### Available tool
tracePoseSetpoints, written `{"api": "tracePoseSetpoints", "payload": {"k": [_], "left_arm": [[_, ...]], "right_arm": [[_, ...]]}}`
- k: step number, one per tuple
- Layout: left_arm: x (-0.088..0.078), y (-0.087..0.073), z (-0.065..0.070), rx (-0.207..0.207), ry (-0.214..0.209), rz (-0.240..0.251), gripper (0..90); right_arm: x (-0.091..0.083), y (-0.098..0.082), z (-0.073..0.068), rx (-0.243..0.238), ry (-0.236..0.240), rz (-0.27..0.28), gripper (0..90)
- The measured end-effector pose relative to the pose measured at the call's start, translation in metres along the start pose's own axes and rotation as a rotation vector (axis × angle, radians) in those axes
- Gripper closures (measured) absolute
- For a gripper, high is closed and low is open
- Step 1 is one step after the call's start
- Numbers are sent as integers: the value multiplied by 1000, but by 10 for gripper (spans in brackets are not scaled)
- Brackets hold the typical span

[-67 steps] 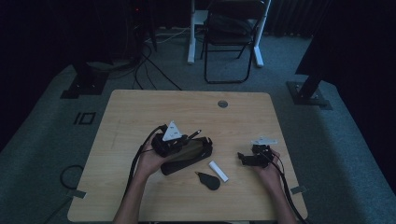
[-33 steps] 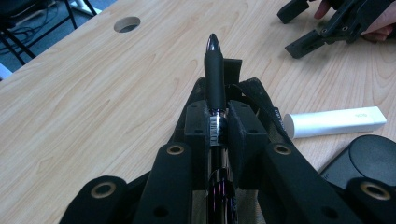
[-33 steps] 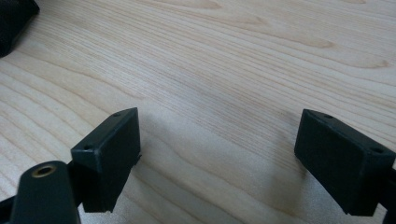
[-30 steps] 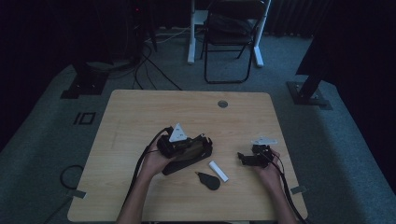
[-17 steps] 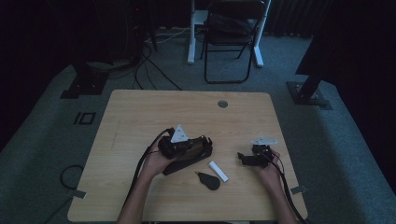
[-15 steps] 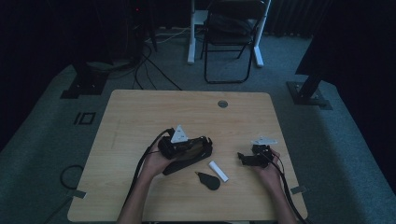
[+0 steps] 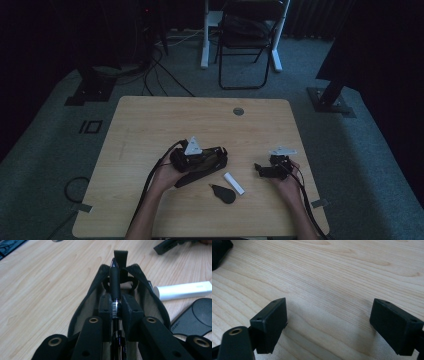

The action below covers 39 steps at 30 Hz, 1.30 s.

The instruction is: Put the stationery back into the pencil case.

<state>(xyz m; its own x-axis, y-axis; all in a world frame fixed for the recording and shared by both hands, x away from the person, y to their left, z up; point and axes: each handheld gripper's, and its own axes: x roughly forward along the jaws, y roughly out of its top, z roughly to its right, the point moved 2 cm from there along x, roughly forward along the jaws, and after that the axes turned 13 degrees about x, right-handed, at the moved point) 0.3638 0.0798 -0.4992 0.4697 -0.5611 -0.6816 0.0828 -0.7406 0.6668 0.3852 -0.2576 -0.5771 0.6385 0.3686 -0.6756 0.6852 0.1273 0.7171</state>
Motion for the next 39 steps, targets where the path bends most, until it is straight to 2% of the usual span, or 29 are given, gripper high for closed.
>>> {"api": "tracePoseSetpoints", "payload": {"k": [3, 7, 13, 19, 23, 28, 39], "left_arm": [[2, -2, 0, -5, 0, -6, 784], [2, -3, 0, -12, 4, -8, 720], [-5, 3, 3, -7, 20, 26, 671], [-13, 13, 12, 23, 25, 61, 641], [-18, 20, 21, 31, 3, 91, 625], [-19, 23, 29, 43, -20, 99, 606], [-10, 30, 50, 64, -76, 118, 550]], "right_arm": [[0, 0, 0, 0, 0, 0, 142], [0, 0, 0, -1, 0, 0, 142], [0, 0, 0, -1, 1, 0, 142], [0, 0, 0, -1, 0, 0, 142], [0, 0, 0, 0, 1, 0, 142], [0, 0, 0, 0, 1, 0, 142], [0, 0, 0, -1, 1, 0, 142]]}}
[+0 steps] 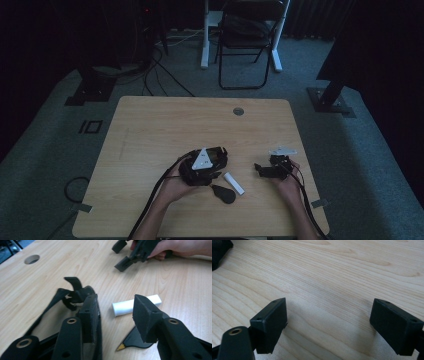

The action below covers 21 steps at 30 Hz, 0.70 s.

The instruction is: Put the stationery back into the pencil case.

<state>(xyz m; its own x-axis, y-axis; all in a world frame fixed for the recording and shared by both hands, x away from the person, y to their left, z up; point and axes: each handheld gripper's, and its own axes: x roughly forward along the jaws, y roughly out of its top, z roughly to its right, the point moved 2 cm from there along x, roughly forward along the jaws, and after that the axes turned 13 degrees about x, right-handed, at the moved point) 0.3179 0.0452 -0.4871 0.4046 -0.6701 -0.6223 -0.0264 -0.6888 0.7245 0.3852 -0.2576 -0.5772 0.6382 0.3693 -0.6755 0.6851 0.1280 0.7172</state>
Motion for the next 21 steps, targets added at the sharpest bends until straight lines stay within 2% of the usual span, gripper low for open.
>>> {"api": "tracePoseSetpoints", "payload": {"k": [6, 11, 17, 21], "left_arm": [[6, 2, 6, 3, -30, 7, 529], [15, 4, 13, 24, -62, -3, 521], [26, 1, 18, 21, -93, -13, 518], [33, -4, 24, 24, -120, -16, 476]], "right_arm": [[0, 0, 0, 0, 0, 0, 142], [0, 0, 0, 1, 0, 0, 142], [0, 0, 0, 0, 0, 0, 142], [0, 0, 0, 0, 0, 1, 142]]}}
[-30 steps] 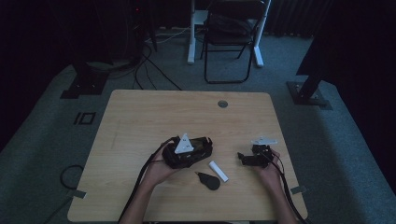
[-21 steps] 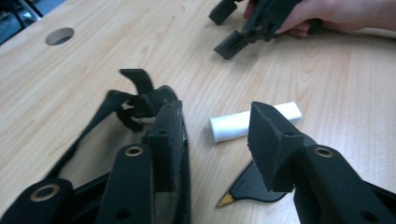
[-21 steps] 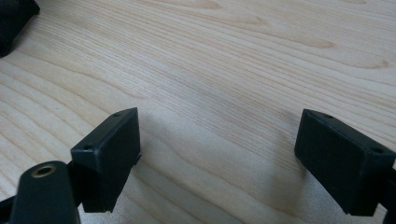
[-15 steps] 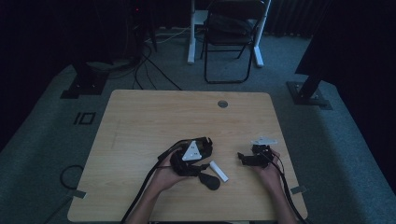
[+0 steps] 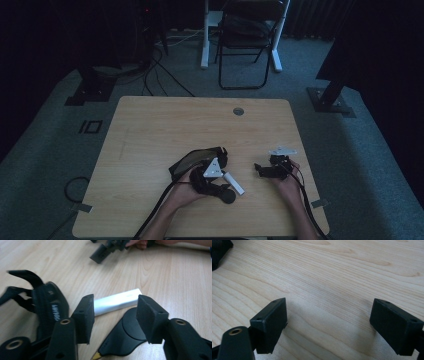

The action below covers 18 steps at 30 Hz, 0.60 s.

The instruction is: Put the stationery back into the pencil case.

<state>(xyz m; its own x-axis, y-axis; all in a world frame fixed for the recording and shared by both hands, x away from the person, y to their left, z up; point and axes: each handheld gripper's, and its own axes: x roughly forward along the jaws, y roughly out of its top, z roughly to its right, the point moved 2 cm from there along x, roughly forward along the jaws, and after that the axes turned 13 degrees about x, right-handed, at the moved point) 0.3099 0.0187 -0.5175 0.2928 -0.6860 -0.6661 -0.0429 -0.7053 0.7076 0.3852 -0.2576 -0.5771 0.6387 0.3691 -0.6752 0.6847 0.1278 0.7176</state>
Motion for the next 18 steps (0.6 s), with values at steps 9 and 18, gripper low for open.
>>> {"api": "tracePoseSetpoints", "payload": {"k": [9, 18], "left_arm": [[16, -4, 11, 38, -71, -45, 408], [33, -7, 24, 81, -115, -81, 405]], "right_arm": [[0, 0, 0, 0, 0, -1, 142], [0, 0, 0, 1, 0, -1, 142]]}}
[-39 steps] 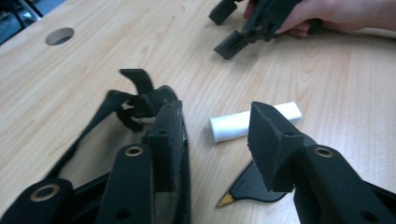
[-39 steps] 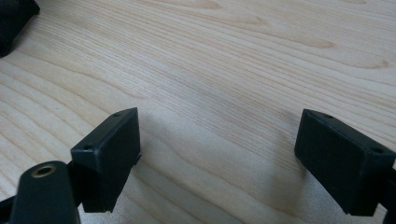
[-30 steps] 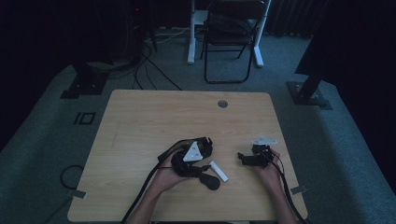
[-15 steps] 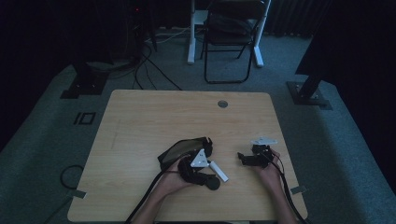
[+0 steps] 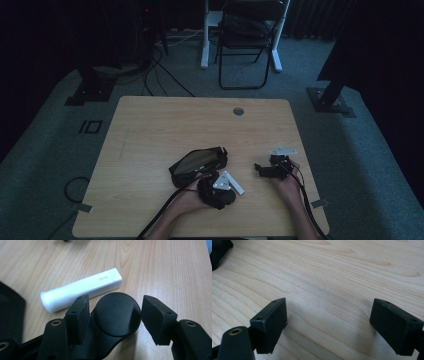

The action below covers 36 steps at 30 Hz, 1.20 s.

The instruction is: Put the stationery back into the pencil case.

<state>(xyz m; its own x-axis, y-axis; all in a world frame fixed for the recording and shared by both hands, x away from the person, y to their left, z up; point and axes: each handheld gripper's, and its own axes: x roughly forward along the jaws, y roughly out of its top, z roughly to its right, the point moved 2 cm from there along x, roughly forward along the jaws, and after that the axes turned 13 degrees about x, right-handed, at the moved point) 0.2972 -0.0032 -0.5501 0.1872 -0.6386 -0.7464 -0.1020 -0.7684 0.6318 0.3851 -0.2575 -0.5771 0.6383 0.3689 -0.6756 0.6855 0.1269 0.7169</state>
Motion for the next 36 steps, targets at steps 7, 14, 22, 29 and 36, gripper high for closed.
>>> {"api": "tracePoseSetpoints", "payload": {"k": [7, 14, 22, 29, 36], "left_arm": [[6, 1, -1, 0, 11, -9, 399], [13, -2, -5, -28, 19, -10, 393], [14, -12, -10, -65, 39, -18, 384], [11, -16, -12, -86, 43, -19, 382], [7, -21, -11, -90, 42, -18, 356]], "right_arm": [[0, 0, 0, 0, 0, 0, 142], [0, 0, 0, -1, 0, 0, 142], [0, 0, 0, -1, 0, 0, 142], [0, 0, 0, -1, 0, 0, 142], [0, 0, 0, -1, 0, 0, 142]]}}
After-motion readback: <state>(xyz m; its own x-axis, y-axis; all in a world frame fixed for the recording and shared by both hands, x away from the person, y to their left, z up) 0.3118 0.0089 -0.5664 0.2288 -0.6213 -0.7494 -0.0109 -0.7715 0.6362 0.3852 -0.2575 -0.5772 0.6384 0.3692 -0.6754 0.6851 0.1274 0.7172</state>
